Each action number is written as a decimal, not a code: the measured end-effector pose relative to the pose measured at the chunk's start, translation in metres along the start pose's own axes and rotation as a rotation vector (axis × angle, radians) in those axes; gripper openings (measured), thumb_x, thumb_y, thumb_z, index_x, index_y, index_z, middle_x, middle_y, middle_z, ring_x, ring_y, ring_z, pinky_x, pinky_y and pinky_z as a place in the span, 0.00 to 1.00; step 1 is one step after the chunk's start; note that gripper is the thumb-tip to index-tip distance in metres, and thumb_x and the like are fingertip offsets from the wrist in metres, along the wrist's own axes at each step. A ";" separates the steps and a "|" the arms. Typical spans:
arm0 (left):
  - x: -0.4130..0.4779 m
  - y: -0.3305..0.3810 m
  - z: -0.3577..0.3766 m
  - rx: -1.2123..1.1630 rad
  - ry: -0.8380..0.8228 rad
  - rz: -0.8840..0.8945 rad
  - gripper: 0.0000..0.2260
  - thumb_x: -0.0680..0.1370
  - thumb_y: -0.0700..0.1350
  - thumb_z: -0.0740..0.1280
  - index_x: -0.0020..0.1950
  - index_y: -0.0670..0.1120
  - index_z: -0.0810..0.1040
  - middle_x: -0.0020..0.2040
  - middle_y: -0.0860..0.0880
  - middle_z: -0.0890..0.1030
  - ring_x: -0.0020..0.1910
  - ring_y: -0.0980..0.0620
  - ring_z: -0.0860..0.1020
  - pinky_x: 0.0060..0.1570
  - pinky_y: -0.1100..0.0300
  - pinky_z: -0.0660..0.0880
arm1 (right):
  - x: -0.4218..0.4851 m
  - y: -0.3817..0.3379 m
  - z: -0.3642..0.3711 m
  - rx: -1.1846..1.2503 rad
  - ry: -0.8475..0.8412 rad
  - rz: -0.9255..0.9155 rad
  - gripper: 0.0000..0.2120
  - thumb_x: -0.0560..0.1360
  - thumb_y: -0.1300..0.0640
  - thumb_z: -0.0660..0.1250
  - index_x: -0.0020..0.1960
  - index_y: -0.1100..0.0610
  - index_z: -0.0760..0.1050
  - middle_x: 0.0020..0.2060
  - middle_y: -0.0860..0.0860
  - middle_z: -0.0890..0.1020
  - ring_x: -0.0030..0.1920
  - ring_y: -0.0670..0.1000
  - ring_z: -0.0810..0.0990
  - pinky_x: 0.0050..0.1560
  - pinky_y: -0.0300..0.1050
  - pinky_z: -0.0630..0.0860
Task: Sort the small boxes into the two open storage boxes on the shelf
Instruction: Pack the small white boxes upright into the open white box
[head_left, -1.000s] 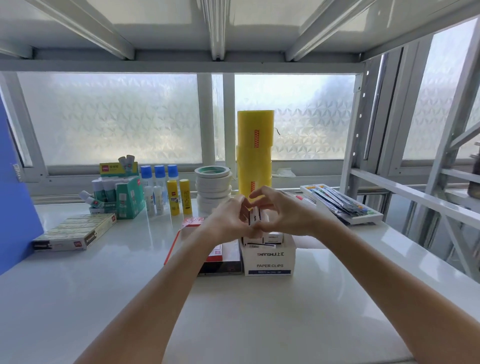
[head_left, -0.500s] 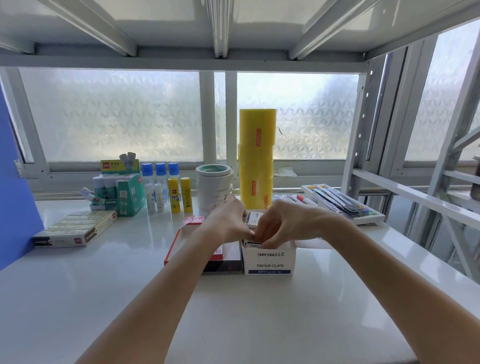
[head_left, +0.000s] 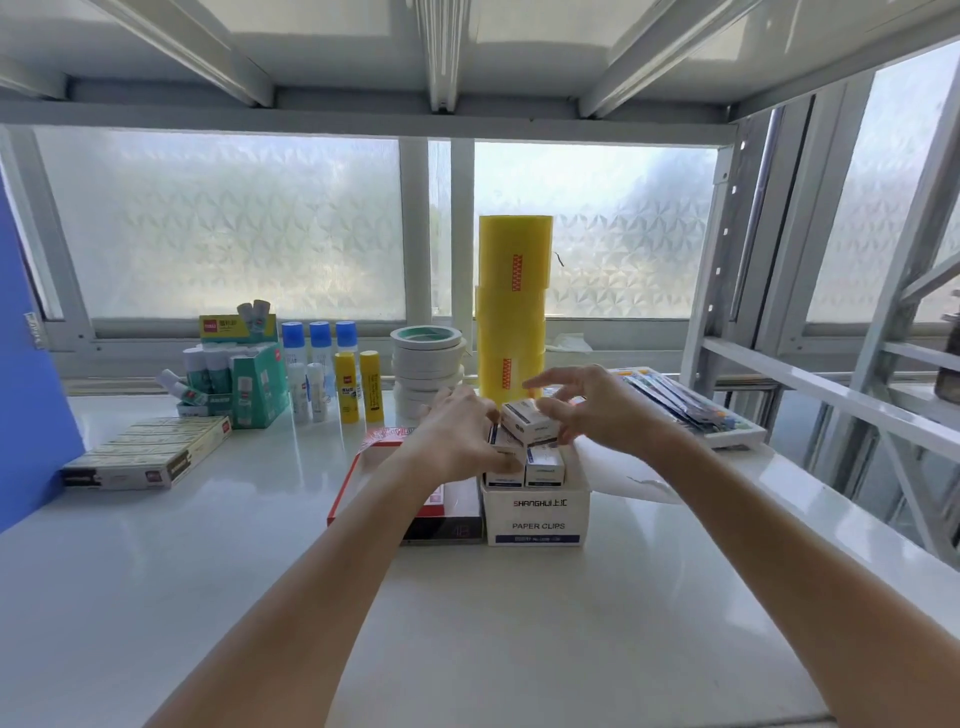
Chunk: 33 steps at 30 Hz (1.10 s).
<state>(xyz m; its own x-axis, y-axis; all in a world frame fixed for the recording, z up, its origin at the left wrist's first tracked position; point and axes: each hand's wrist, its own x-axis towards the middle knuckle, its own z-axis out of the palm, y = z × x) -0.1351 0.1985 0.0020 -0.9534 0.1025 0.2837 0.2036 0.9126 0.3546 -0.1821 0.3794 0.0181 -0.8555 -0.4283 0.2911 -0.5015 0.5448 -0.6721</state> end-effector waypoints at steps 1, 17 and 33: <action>0.000 -0.001 0.000 0.000 -0.001 0.000 0.26 0.68 0.56 0.75 0.62 0.46 0.80 0.54 0.46 0.70 0.63 0.45 0.66 0.64 0.48 0.66 | 0.002 0.002 0.004 -0.087 0.029 -0.015 0.12 0.77 0.56 0.66 0.60 0.51 0.80 0.48 0.55 0.85 0.32 0.49 0.84 0.46 0.49 0.83; 0.003 0.000 0.001 -0.078 0.075 0.054 0.26 0.62 0.55 0.80 0.52 0.44 0.74 0.54 0.47 0.76 0.56 0.49 0.72 0.58 0.52 0.73 | -0.003 -0.003 -0.013 -0.145 -0.164 -0.134 0.28 0.66 0.54 0.78 0.63 0.53 0.74 0.53 0.52 0.79 0.43 0.54 0.85 0.49 0.54 0.83; -0.008 0.010 -0.011 -0.114 -0.188 0.122 0.21 0.66 0.49 0.79 0.55 0.43 0.79 0.48 0.51 0.82 0.48 0.52 0.80 0.48 0.61 0.79 | -0.024 -0.004 -0.046 -0.130 -0.347 -0.103 0.22 0.67 0.57 0.78 0.59 0.47 0.79 0.55 0.48 0.81 0.52 0.51 0.80 0.42 0.32 0.75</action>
<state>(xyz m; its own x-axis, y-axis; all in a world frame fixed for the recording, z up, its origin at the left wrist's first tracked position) -0.1225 0.2018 0.0132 -0.9426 0.2910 0.1637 0.3336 0.8396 0.4287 -0.1650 0.4205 0.0453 -0.7162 -0.6921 0.0901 -0.6140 0.5634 -0.5528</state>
